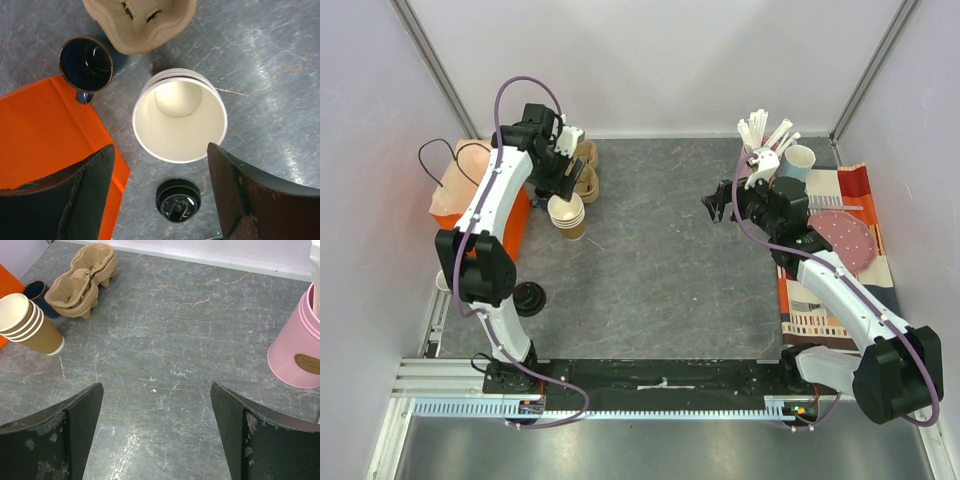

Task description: Pack the takeout coffee

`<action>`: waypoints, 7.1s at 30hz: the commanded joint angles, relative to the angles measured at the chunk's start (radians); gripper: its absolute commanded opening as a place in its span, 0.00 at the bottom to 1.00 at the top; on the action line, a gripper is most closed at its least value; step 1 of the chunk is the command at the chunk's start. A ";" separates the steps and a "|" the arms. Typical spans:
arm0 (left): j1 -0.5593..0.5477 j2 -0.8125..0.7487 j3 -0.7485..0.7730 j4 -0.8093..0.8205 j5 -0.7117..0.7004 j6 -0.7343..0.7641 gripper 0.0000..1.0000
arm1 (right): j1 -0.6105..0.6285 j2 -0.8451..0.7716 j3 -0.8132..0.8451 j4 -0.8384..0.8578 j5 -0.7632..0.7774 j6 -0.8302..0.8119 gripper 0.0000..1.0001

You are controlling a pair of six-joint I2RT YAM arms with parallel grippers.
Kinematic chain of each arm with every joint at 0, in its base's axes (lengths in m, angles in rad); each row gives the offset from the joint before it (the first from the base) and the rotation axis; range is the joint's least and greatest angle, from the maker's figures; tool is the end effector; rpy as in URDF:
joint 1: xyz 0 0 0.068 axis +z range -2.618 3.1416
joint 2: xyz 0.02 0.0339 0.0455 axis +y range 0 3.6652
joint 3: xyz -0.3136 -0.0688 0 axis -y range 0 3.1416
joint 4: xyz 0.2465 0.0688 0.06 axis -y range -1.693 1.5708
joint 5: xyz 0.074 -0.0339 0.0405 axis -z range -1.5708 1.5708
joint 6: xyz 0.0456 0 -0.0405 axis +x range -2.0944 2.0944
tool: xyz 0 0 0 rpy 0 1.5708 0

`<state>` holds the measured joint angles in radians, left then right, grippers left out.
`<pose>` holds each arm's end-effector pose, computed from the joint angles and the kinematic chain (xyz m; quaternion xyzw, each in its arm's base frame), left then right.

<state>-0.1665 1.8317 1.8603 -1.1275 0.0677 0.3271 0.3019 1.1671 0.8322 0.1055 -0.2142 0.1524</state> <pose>0.3939 -0.0693 0.3771 0.2451 0.9404 -0.0141 0.2355 0.2499 0.0880 0.3506 -0.1244 0.7718 0.2208 0.5832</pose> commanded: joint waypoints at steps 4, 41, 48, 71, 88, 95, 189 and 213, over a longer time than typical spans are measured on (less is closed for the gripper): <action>0.027 0.093 0.000 0.066 -0.065 0.055 0.75 | 0.014 0.014 0.030 0.031 0.004 -0.019 0.97; -0.390 0.181 0.048 0.136 0.307 0.142 0.02 | 0.037 0.025 0.070 -0.104 0.303 0.030 0.98; -0.467 0.218 0.036 0.253 0.267 0.208 0.03 | 0.029 0.023 0.056 -0.145 0.349 0.076 0.98; -0.383 0.187 0.269 0.026 0.360 0.038 0.63 | 0.046 0.239 0.221 -0.233 -0.031 0.111 0.68; -0.286 0.109 0.148 0.015 0.300 -0.068 0.63 | 0.232 0.444 0.449 -0.515 0.145 -0.065 0.36; -0.284 0.110 0.149 0.015 0.297 -0.042 0.63 | 0.272 0.427 0.476 -0.536 0.194 -0.089 0.22; -0.387 0.150 -0.072 0.310 0.366 -0.227 0.46 | -0.040 0.352 0.219 -0.426 0.361 0.147 0.29; -0.387 0.164 0.008 0.230 0.411 -0.168 0.02 | 0.152 0.342 0.361 -0.328 -0.023 0.136 0.51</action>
<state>-0.5529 2.0037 1.7954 -0.8665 0.4301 0.1368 0.4435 1.4643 1.1709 -0.3008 -0.0883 0.2596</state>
